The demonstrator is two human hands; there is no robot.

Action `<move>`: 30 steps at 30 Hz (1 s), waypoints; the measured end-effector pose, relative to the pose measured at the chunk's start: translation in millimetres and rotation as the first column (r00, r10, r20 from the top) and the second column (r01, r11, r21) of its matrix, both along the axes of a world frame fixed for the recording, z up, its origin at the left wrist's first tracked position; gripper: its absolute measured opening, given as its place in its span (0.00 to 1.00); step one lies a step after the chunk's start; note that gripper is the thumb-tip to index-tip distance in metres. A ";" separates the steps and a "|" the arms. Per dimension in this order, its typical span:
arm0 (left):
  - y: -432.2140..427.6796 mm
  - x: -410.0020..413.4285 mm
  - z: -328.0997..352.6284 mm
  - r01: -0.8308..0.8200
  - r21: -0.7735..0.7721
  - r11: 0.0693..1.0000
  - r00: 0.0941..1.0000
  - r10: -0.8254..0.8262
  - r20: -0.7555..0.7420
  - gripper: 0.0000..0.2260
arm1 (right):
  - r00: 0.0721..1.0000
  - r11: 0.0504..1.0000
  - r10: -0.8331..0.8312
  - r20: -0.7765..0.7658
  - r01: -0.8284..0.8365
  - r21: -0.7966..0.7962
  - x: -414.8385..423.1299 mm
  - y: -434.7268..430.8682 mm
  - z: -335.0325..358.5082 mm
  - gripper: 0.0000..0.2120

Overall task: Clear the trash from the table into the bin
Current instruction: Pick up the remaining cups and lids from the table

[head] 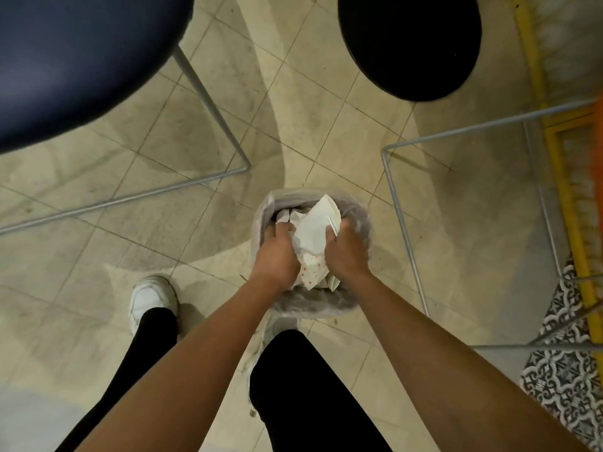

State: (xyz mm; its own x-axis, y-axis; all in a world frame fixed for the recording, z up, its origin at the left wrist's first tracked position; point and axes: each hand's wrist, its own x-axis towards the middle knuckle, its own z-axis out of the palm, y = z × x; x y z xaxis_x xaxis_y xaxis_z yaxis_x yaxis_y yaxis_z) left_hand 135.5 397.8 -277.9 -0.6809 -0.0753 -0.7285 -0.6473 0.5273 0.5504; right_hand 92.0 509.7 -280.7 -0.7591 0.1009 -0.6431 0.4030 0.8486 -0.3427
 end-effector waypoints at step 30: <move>-37.6 3.7 57.1 0.089 -0.111 0.990 0.955 -0.116 -0.273 0.17 | 1.000 1.000 -0.025 0.000 0.025 -0.012 19.6 -14.7 53.3 0.30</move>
State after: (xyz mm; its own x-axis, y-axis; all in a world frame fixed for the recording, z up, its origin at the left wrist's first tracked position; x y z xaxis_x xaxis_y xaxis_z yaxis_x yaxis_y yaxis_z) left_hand 139.2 360.2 -220.9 -0.8633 -0.0552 -0.5017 -0.4154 0.6424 0.6440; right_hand 111.6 495.0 -227.4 -0.7564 0.1118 -0.6444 0.4240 0.8340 -0.3531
